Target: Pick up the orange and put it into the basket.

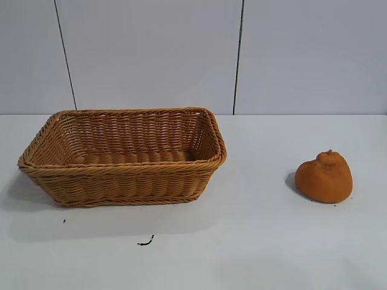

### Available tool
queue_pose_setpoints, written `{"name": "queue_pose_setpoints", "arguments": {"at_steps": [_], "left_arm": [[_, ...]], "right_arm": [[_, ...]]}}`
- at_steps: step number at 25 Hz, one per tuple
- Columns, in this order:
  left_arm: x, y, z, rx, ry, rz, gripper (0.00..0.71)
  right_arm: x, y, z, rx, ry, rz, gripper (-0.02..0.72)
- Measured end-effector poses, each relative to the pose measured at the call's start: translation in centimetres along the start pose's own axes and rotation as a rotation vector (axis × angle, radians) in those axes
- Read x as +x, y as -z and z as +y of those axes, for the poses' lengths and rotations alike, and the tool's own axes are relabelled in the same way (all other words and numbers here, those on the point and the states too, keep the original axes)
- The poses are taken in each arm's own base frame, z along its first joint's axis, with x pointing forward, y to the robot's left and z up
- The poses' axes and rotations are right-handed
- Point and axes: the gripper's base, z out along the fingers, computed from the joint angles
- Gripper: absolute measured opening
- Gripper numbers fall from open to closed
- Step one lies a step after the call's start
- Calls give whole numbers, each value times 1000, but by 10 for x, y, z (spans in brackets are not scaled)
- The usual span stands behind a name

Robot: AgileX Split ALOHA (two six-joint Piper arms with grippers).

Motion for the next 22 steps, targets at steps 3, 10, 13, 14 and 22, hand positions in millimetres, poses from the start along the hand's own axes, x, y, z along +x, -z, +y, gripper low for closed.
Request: {"name": "queue_pose_setpoints", "arguments": {"at_steps": [3, 10, 13, 14, 22], "left_arm": [[0, 0, 0, 0, 0, 0, 666], [0, 0, 0, 0, 0, 0, 666], [0, 0, 0, 0, 0, 0, 666], [0, 0, 0, 0, 0, 0, 666], [0, 0, 0, 0, 0, 0, 666]], "right_arm": [[0, 0, 0, 0, 0, 1, 694], [0, 0, 1, -6, -4, 0, 694], [-4, 1, 0, 3, 2, -4, 694], [-9, 1, 0, 5, 2, 4, 694], [-88, -47, -3, 14, -47, 259, 694]]}}
